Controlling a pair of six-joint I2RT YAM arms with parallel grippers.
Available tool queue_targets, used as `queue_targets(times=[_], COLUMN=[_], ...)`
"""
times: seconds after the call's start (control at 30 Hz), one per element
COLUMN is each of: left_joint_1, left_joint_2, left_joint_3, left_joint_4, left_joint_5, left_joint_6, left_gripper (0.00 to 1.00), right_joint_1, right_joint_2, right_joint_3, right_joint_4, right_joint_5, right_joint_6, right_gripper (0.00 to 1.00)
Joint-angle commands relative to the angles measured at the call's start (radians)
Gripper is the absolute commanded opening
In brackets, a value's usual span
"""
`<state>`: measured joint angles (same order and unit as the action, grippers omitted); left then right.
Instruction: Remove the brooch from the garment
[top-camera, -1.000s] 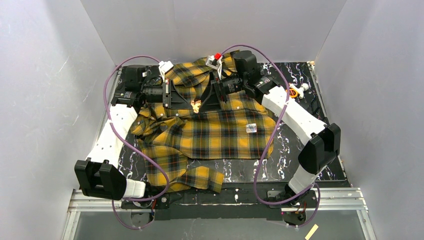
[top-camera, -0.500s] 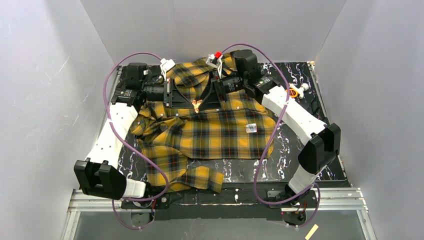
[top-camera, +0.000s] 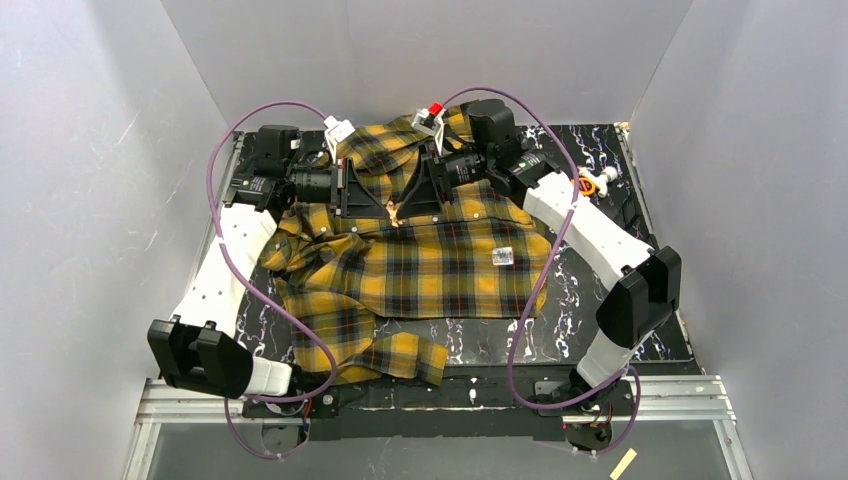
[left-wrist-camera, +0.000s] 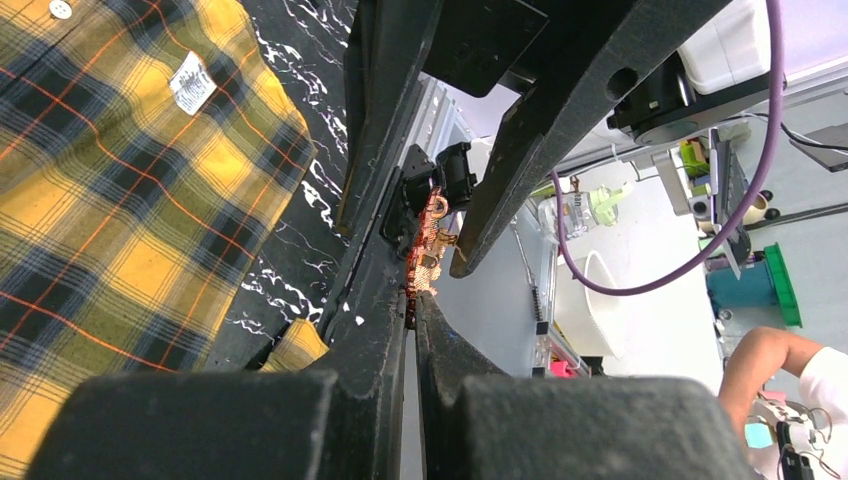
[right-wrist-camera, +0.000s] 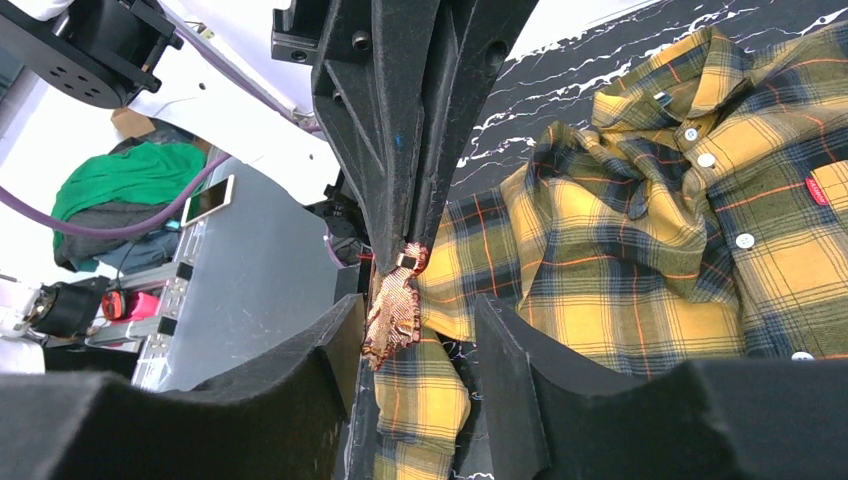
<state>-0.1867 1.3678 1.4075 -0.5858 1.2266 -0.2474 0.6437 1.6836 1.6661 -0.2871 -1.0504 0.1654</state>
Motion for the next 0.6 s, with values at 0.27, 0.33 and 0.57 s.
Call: queue_targets(times=[0.27, 0.33, 0.57], left_joint_1=[-0.014, -0.016, -0.02], left_joint_2=[-0.012, -0.01, -0.013], left_joint_3=[0.051, 0.051, 0.054], left_joint_4=[-0.044, -0.045, -0.045], left_joint_5=[-0.007, -0.007, -0.008], left_joint_6=[0.051, 0.052, 0.062], left_gripper=[0.0, 0.0, 0.0], right_joint_1=[0.005, 0.005, 0.005], right_joint_2=[0.018, 0.02, 0.029], right_joint_3=[0.031, 0.029, 0.024], right_joint_4=[-0.011, -0.008, 0.021], right_joint_5=[-0.001, -0.015, -0.037], right_joint_6=[-0.001, 0.005, 0.041], right_gripper=[0.58, 0.59, 0.54])
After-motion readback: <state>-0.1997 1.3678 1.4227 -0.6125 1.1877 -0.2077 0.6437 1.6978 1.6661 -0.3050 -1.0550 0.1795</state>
